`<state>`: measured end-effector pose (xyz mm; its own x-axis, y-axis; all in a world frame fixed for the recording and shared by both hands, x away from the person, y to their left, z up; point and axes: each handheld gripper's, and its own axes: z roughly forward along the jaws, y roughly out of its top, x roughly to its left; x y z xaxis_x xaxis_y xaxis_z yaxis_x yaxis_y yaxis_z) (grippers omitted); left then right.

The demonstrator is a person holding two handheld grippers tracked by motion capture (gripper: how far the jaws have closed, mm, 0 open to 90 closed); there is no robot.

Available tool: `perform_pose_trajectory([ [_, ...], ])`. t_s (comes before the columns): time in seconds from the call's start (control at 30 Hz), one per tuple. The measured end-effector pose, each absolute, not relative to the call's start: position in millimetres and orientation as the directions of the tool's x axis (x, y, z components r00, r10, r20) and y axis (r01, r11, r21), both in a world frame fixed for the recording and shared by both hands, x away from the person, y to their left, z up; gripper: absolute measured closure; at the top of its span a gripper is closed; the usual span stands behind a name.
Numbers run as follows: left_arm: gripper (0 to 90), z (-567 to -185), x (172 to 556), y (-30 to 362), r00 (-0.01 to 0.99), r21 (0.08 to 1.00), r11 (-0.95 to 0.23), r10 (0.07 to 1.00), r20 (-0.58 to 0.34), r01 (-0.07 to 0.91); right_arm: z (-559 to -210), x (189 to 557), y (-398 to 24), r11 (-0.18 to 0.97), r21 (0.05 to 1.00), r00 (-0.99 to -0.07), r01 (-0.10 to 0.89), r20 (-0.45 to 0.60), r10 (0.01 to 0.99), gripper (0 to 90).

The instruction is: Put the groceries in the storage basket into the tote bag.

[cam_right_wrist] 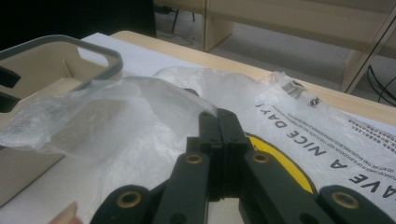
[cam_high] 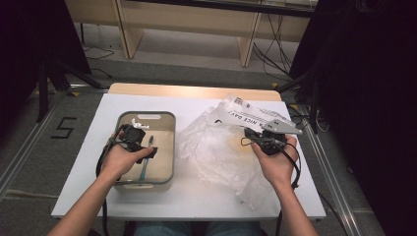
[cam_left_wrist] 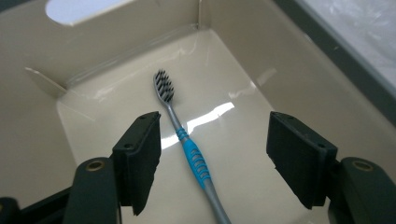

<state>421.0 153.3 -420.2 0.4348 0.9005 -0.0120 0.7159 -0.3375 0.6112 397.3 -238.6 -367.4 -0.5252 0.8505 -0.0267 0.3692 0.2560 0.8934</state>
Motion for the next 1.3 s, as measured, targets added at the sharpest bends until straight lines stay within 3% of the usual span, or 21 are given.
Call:
perform_pose_trajectory([
  [0.57,45.2,-450,442,152,0.390,0.449,-0.340,0.920,-0.022,0.827,-369,397,-238,0.260,0.893,-0.527,0.367,-0.031,0.850,90.0],
  [1.3,54.7,-457,449,148,0.373,0.351,-0.341,0.927,-0.027,0.872,-369,397,-239,0.255,0.894,-0.526,0.368,-0.026,0.850,90.0],
])
